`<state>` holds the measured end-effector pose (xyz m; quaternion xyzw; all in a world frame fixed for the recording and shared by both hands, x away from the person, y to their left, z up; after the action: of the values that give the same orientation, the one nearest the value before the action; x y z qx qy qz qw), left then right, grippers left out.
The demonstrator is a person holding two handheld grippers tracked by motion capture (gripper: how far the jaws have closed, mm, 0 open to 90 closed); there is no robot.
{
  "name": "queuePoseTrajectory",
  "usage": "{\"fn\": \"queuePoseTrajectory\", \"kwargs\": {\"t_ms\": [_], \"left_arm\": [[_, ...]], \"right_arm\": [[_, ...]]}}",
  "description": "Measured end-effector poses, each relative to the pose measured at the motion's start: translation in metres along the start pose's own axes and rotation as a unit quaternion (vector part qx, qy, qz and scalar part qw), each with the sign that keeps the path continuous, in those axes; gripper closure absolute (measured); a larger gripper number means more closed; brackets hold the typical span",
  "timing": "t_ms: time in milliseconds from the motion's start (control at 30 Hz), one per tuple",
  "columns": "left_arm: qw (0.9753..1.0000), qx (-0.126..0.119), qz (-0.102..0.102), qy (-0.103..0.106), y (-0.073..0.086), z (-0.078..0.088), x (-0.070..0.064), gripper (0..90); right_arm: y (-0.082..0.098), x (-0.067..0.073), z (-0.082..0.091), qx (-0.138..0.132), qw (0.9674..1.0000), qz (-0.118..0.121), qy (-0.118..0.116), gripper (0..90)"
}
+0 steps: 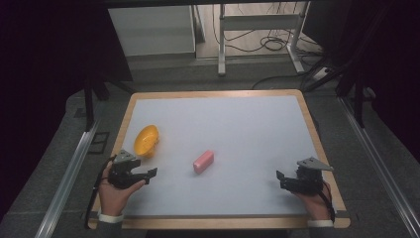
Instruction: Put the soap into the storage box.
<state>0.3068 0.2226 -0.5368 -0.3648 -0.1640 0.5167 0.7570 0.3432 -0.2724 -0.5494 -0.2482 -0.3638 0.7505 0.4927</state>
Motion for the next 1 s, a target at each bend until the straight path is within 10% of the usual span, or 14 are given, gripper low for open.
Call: {"fn": "queuePoseTrajectory", "kwargs": {"t_ms": [467, 1000], "left_arm": [[0.9999, -0.004, 0.008, 0.012, -0.018, 0.009, -0.005, 24.0], [0.9995, 0.011, -0.028, 0.007, -0.040, 0.007, -0.019, 23.8]], "right_arm": [[-0.004, -0.006, 0.007, -0.008, 0.9999, 0.005, 0.012, 9.1], [-0.002, -0.009, 0.011, -0.009, 0.9998, 0.005, 0.018, 9.1]]}}
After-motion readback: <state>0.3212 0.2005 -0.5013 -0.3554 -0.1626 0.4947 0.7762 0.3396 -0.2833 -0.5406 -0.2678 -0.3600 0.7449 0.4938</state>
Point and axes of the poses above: each handheld gripper's, and its own axes: z roughly backward along the jaws, y roughly out of its underside, x roughly to its left, the point moved 6 cm from there along -z, roughly forward along the jaws, and after that the axes turned 1 degree about -y, right-handed, at the moved point
